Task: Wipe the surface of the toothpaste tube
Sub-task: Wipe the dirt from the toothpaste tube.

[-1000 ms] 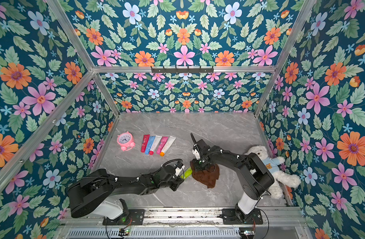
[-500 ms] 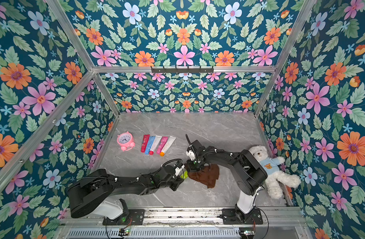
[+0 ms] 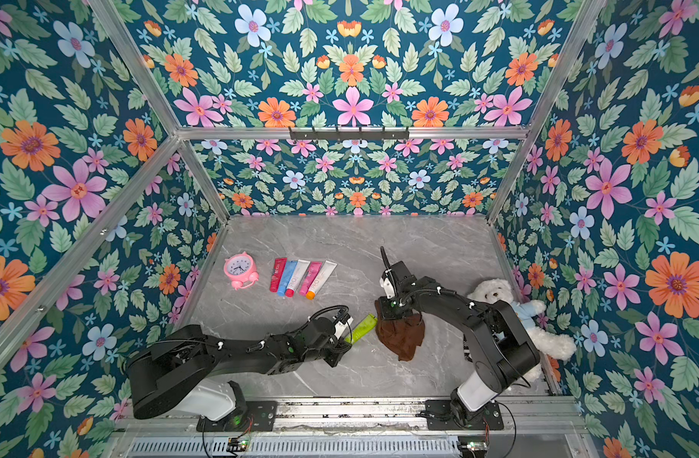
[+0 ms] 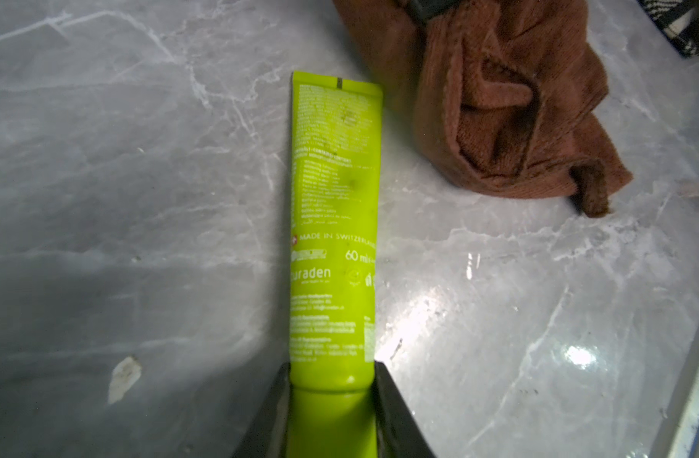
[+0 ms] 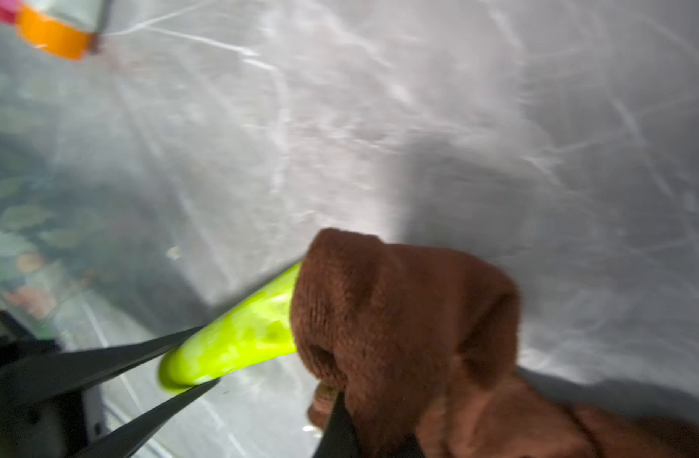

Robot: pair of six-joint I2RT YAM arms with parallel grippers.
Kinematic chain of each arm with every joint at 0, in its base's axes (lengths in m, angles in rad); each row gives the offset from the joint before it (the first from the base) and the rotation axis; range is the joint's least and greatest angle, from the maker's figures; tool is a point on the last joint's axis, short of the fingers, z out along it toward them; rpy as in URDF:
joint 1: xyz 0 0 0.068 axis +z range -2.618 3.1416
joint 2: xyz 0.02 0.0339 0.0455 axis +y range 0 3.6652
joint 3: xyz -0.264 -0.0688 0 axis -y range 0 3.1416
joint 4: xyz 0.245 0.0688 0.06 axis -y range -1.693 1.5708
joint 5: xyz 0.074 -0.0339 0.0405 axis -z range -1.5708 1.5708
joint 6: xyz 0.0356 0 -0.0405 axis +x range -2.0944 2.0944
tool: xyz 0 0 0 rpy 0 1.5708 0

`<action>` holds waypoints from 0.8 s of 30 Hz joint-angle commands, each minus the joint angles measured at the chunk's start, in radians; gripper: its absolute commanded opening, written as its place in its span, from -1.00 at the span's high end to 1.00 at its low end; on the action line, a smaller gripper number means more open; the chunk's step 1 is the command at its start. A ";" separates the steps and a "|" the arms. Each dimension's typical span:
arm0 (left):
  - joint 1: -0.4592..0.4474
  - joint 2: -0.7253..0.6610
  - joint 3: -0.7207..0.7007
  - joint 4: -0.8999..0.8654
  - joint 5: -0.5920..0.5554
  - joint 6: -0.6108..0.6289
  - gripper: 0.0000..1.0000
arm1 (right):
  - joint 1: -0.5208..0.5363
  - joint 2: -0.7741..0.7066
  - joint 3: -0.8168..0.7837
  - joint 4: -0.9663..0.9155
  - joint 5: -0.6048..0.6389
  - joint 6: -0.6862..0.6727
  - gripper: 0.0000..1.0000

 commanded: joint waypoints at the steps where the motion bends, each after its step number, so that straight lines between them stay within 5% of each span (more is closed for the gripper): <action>1: -0.002 0.003 0.000 -0.064 0.012 0.003 1.00 | 0.045 -0.024 0.018 -0.041 0.006 -0.017 1.00; 15: -0.004 0.011 0.004 -0.063 0.018 0.006 1.00 | 0.116 0.155 -0.050 0.191 -0.167 0.072 1.00; 19: -0.004 0.011 0.004 -0.064 0.018 0.006 1.00 | 0.104 0.176 -0.043 0.162 -0.087 0.084 1.00; 24: -0.006 0.004 0.002 -0.065 0.012 0.004 1.00 | -0.030 0.176 -0.076 0.141 -0.017 0.066 1.00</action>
